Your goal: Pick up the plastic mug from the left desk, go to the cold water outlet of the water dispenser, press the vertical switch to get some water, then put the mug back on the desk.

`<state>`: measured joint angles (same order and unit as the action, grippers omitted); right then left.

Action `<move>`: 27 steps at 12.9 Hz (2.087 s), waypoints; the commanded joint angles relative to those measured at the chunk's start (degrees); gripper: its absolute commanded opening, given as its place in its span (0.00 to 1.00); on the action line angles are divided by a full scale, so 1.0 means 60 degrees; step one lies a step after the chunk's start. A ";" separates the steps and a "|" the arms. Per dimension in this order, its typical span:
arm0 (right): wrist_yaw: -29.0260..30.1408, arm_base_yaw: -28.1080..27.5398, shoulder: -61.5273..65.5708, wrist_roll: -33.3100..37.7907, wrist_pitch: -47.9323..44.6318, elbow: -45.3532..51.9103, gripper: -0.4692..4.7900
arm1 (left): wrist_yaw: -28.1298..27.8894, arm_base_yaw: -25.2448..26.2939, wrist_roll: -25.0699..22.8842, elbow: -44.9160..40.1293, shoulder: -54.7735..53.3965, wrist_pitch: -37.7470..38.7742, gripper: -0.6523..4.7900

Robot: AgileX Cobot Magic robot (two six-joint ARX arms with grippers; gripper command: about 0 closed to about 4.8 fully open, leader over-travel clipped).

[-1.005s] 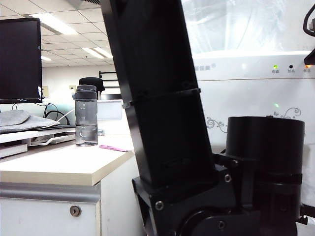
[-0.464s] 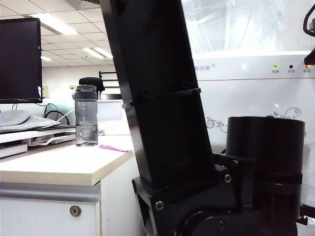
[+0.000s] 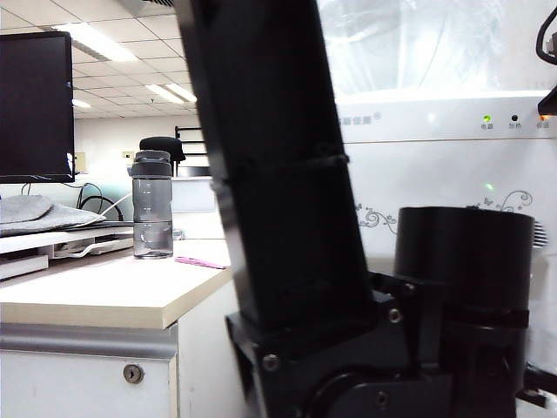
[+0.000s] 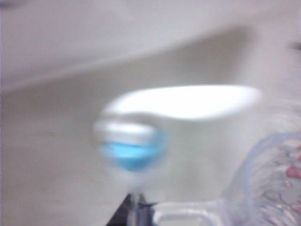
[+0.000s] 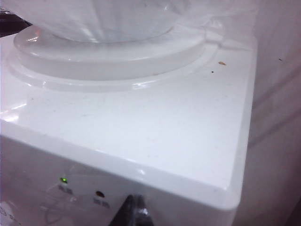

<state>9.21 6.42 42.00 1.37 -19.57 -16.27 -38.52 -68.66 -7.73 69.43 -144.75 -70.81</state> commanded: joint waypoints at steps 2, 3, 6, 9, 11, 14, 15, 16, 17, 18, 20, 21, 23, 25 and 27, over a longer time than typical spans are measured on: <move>-0.0055 -0.0004 -0.0029 -0.0015 -0.0284 -0.0084 0.09 | 0.1067 -0.0095 0.0004 0.0124 0.0313 -0.0973 0.11; -0.0055 -0.0004 -0.0033 -0.0018 -0.0284 -0.0084 0.09 | 0.1053 -0.0091 0.0033 0.0124 0.0313 -0.0973 0.11; -0.0066 -0.0033 -0.0047 -0.0022 -0.0288 -0.0084 0.09 | 0.1053 -0.0091 0.0113 0.0124 0.0324 -0.1137 0.11; -0.0098 -0.0386 -0.0237 -0.0018 -0.0288 -0.0087 0.09 | 0.1067 -0.0087 0.0346 0.0120 0.0375 -0.1494 0.11; -0.0087 -0.0659 -0.0448 -0.0018 -0.0277 -0.0087 0.09 | 0.1067 -0.0127 0.0492 0.0124 0.0463 -0.1453 0.11; -0.0018 -0.1031 -0.0750 0.0018 -0.0266 -0.0087 0.09 | 0.1038 -0.0153 0.0688 0.0120 0.0637 -0.1362 0.11; -0.0022 -0.1082 -0.0798 0.0018 -0.0262 -0.0087 0.09 | 0.1038 -0.0160 0.0710 0.0120 0.0678 -0.1330 0.11; -0.0011 -0.1151 -0.0827 0.0022 -0.0230 -0.0087 0.09 | 0.1013 -0.0171 0.0827 0.0120 0.0772 -0.1279 0.11; -0.0007 -0.1151 -0.0827 0.0022 -0.0211 -0.0091 0.09 | 0.0892 -0.0200 0.0831 0.0120 0.0845 -0.1224 0.11; -0.0011 -0.1151 -0.0827 0.0022 -0.0204 -0.0087 0.09 | 0.0761 -0.0226 0.0871 0.0120 0.0903 -0.1133 0.11; -0.0011 -0.1151 -0.0827 0.0022 -0.0204 -0.0087 0.09 | 0.0616 -0.0266 0.1056 0.0120 0.1045 -0.0922 0.11; -0.0015 -0.1151 -0.0827 0.0018 -0.0204 -0.0087 0.09 | 0.0597 -0.0284 0.1184 0.0120 0.1169 -0.0758 0.11; -0.0015 -0.1151 -0.0827 0.0018 -0.0204 -0.0087 0.09 | 0.0561 -0.0350 0.1235 0.0117 0.1286 -0.0637 0.11; -0.0018 -0.1151 -0.0827 0.0018 -0.0204 -0.0087 0.09 | 0.0521 -0.0459 0.1300 0.0117 0.1377 -0.0565 0.11; -0.0022 -0.1180 -0.0827 0.0015 -0.0208 -0.0087 0.09 | 0.0353 -0.0576 0.1450 0.0109 0.1508 -0.0550 0.11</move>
<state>9.04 -0.54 37.15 1.41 -20.01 -16.53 -36.12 -71.90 -0.01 69.78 -137.12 -71.88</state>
